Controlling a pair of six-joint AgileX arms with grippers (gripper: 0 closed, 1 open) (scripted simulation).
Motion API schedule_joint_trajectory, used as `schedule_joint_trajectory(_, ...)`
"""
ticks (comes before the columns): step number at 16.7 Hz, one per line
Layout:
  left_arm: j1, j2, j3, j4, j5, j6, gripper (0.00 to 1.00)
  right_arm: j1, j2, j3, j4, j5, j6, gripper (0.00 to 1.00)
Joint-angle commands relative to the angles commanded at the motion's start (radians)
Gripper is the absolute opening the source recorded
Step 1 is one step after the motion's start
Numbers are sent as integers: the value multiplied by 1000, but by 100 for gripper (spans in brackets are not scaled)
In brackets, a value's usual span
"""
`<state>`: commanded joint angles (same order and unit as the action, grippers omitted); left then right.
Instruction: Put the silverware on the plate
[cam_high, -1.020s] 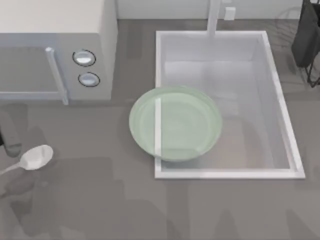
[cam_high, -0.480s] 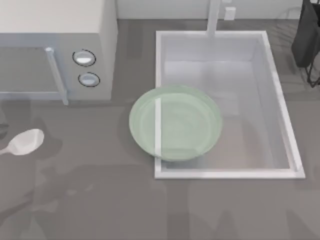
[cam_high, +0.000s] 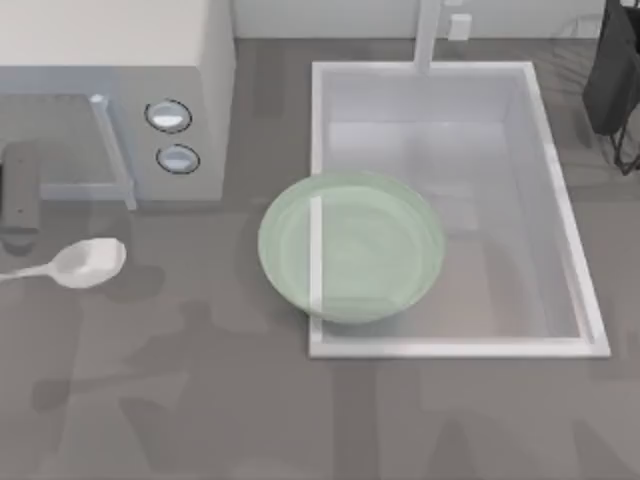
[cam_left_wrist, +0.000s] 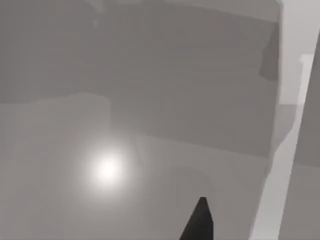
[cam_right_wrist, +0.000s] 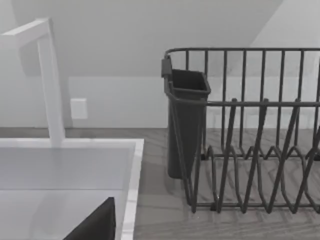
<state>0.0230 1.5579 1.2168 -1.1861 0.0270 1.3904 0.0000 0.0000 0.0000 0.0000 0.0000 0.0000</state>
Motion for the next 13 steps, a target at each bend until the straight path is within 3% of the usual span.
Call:
schedule_joint_trajectory(6, -213, 184, 293, -166, 37, 579, 0, 0, 0, 0, 0, 0, 0, 100)
schedule_joint_trajectory(13, -458, 580, 696, -381, 78, 1584, 0, 0, 0, 0, 0, 0, 0, 100)
